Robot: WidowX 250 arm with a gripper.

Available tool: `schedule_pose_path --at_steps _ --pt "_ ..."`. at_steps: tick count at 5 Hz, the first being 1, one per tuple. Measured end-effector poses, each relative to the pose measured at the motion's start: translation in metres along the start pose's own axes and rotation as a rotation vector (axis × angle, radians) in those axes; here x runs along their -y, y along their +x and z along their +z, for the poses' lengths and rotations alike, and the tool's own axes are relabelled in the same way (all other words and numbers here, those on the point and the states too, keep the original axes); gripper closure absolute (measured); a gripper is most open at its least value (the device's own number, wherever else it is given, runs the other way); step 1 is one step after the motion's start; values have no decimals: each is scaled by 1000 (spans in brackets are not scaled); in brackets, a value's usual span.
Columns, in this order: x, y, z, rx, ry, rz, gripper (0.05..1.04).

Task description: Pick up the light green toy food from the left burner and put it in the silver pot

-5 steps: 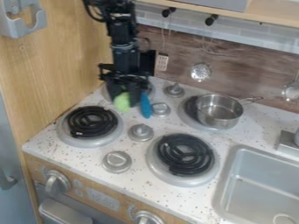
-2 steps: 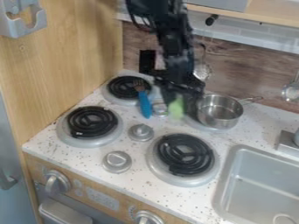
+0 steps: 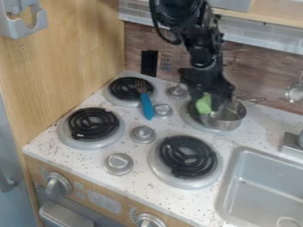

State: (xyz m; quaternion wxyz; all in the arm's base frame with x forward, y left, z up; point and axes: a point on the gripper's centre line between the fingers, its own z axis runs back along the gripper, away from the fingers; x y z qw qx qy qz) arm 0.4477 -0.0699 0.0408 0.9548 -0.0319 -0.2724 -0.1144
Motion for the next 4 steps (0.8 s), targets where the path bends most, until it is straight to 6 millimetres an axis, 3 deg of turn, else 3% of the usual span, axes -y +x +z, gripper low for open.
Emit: schedule_pose_path --at_steps 2,4 --pt "-2 21 -41 41 1 50 521" --pt "-1 37 -62 70 -15 69 533"
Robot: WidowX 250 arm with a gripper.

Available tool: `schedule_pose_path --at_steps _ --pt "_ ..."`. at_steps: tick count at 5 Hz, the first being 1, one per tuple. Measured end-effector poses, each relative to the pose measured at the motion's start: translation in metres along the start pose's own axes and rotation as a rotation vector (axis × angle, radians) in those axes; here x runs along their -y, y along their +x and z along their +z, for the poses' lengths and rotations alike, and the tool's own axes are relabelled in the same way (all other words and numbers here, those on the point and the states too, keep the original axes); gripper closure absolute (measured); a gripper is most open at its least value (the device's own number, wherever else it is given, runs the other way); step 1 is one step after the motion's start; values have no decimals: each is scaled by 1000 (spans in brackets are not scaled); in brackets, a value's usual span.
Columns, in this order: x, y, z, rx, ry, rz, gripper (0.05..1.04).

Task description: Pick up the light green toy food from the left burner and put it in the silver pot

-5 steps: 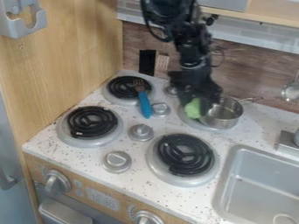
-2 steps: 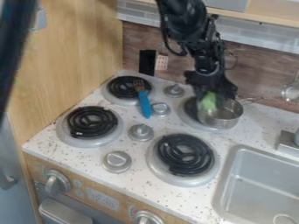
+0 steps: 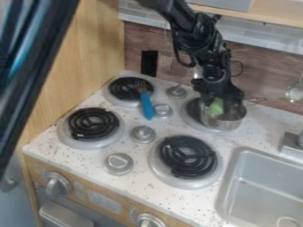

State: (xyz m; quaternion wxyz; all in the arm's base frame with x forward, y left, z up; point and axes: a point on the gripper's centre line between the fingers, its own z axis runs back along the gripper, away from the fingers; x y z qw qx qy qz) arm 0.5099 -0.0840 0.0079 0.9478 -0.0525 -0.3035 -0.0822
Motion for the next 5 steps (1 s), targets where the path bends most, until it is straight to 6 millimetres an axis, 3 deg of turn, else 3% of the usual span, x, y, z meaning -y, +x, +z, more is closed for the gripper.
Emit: schedule_pose_path --at_steps 1,2,3,5 --pt "4 5 -3 10 -4 -8 460" --pt "13 5 -3 13 -16 -16 148" --pt "14 -12 -9 -1 -15 -17 65" --pt "4 -15 71 72 31 -28 85"
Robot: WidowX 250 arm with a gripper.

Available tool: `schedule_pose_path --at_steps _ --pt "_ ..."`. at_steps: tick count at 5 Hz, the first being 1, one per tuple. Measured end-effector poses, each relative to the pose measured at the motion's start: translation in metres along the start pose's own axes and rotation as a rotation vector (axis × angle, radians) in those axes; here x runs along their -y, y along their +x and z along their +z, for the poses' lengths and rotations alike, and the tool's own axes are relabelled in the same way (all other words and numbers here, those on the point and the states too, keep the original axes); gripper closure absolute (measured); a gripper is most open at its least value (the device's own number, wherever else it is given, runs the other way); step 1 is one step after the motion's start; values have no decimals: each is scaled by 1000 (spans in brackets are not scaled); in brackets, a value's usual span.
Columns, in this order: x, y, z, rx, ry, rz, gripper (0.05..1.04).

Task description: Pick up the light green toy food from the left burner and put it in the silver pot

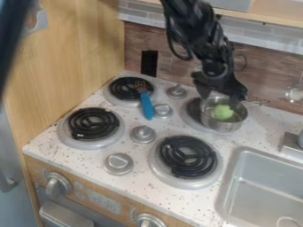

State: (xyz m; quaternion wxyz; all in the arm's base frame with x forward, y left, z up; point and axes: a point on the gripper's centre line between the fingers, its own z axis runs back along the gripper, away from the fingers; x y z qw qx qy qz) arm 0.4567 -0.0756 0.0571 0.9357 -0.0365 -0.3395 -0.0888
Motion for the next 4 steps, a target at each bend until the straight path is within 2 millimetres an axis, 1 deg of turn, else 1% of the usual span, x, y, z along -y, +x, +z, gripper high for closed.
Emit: schedule_pose_path --at_steps 1,2,3,4 --pt "-8 -23 31 -41 11 41 85" --pt "-29 -50 59 -237 43 105 85" --pt "-31 -85 77 -483 41 133 85" --pt "-33 -97 85 -571 28 124 85"
